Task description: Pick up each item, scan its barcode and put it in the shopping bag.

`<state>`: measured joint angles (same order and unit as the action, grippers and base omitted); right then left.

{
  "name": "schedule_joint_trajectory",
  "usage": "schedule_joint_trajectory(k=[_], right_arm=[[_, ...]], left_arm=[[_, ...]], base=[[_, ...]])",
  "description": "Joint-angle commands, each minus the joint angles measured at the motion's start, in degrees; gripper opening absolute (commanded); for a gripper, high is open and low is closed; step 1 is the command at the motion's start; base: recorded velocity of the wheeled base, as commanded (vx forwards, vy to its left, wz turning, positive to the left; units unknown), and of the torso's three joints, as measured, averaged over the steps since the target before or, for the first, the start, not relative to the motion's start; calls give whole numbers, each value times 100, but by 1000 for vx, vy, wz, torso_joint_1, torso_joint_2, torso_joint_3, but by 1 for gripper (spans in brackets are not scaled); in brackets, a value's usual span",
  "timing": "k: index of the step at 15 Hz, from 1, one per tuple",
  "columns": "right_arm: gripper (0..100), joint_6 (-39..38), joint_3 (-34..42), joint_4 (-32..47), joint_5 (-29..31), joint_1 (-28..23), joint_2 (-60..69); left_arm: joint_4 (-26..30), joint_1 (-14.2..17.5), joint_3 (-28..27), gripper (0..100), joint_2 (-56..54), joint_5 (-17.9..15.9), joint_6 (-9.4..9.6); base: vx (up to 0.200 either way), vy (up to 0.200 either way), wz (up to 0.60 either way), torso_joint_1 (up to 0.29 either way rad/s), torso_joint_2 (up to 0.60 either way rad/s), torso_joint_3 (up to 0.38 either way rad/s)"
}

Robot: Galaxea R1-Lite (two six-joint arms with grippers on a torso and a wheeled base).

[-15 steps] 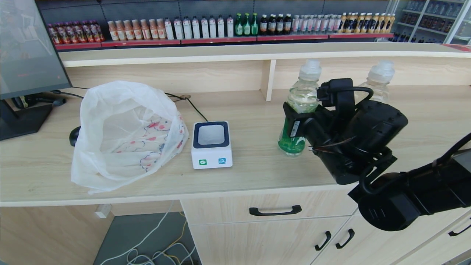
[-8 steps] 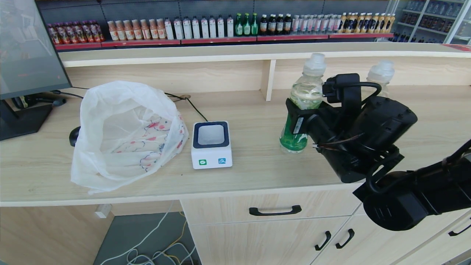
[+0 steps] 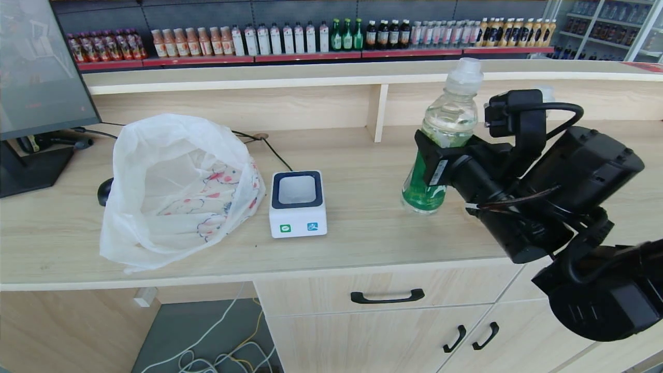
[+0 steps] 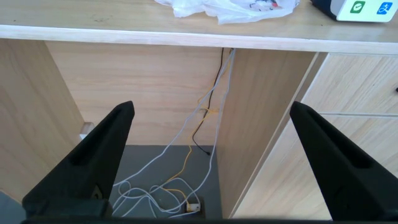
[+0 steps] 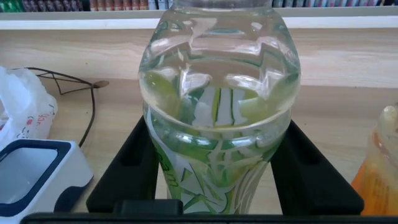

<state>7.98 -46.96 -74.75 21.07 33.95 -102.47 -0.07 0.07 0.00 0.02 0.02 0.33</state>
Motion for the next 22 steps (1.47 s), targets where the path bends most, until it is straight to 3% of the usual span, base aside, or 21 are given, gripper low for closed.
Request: schedule_joint_trajectory(k=[1, 11, 17, 22], right_arm=[[0, -7, 345, -4, -50, 77, 456], [0, -298, 1857, -75, -76, 956, 1775], [0, -298, 3158, -171, -393, 1008, 2847], [0, -289, 3465, -145, -639, 1272, 3339]], left_arm=[[-1, 1, 0, 100, -2, -2, 2], [-1, 1, 0, 100, -2, -2, 2], [-1, 1, 0, 100, -2, -2, 2], [-1, 1, 0, 100, -2, 6, 2]], base=[[0, 0, 0, 0, 0, 0], [0, 0, 0, 0, 0, 0], [0, 0, 0, 0, 0, 0], [0, 0, 0, 0, 0, 0]])
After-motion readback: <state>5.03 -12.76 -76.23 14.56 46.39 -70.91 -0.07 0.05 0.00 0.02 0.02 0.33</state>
